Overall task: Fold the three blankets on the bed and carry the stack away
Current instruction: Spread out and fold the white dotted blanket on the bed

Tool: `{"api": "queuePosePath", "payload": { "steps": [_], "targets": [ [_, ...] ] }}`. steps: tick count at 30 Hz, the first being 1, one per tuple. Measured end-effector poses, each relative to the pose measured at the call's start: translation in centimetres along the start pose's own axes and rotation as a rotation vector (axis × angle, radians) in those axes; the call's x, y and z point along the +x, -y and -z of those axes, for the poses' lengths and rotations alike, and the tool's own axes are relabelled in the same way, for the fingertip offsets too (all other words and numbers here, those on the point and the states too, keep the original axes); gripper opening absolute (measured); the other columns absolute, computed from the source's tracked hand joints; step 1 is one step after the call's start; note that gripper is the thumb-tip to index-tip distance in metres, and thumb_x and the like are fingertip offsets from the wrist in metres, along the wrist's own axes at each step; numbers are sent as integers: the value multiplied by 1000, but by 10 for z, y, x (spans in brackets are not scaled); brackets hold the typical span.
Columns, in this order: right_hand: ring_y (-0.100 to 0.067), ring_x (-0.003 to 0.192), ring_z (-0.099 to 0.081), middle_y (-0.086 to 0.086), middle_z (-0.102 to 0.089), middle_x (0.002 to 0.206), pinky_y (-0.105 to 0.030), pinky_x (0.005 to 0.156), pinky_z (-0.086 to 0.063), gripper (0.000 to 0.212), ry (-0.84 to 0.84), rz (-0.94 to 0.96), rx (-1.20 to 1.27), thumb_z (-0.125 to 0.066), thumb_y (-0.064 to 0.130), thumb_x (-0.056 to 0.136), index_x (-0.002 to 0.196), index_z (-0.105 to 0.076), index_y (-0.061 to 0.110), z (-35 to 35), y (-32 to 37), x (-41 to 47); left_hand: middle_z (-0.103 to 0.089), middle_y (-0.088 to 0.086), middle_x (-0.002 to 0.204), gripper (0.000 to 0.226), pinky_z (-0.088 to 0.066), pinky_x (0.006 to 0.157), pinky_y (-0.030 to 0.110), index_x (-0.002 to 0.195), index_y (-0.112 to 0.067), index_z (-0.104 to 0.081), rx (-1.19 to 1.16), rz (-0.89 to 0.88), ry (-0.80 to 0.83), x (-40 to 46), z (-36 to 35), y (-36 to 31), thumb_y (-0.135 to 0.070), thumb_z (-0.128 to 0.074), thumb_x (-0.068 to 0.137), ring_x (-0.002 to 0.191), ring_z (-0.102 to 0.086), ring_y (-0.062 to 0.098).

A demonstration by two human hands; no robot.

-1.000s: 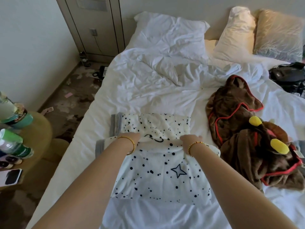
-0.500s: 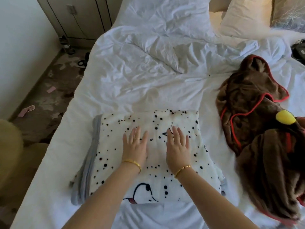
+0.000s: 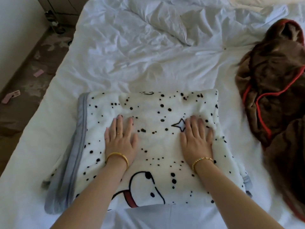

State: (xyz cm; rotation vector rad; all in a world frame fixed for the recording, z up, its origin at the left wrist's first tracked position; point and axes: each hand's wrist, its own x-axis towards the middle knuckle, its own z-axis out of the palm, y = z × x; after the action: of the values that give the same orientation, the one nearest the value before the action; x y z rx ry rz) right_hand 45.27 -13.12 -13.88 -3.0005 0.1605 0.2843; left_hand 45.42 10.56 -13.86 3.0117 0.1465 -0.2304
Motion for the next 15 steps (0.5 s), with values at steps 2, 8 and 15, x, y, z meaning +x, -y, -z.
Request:
{"api": "queuePosePath", "payload": {
  "steps": [2, 8, 15],
  "targets": [
    [-10, 139, 27, 6, 18, 156, -46, 113, 20, 57, -7, -81, 22, -3, 42, 96, 147, 14, 25, 6, -11, 2, 37, -3, 145, 55, 22, 110, 34, 137, -34, 28, -15, 28, -39, 3, 6, 4, -46, 3, 90, 135, 33, 10],
    [-16, 136, 31, 4, 28, 150, -45, 112, 19, 58, -183, 7, 107, -15, 34, 98, 141, 23, 26, 26, 38, 15, 18, 4, 156, 62, 16, 111, 40, 148, -23, 11, -57, -152, -129, 27, 31, -26, -31, -25, 98, 139, 26, 16],
    [-14, 144, 13, 6, 6, 158, -40, 110, 18, 55, -82, 258, -14, -18, 34, 99, 150, 1, 22, 6, 83, 48, 13, -11, 157, 54, 11, 114, 45, 148, -29, 10, -56, -51, 109, 52, 9, -51, -36, -12, 99, 144, 12, 9]
  ]
}}
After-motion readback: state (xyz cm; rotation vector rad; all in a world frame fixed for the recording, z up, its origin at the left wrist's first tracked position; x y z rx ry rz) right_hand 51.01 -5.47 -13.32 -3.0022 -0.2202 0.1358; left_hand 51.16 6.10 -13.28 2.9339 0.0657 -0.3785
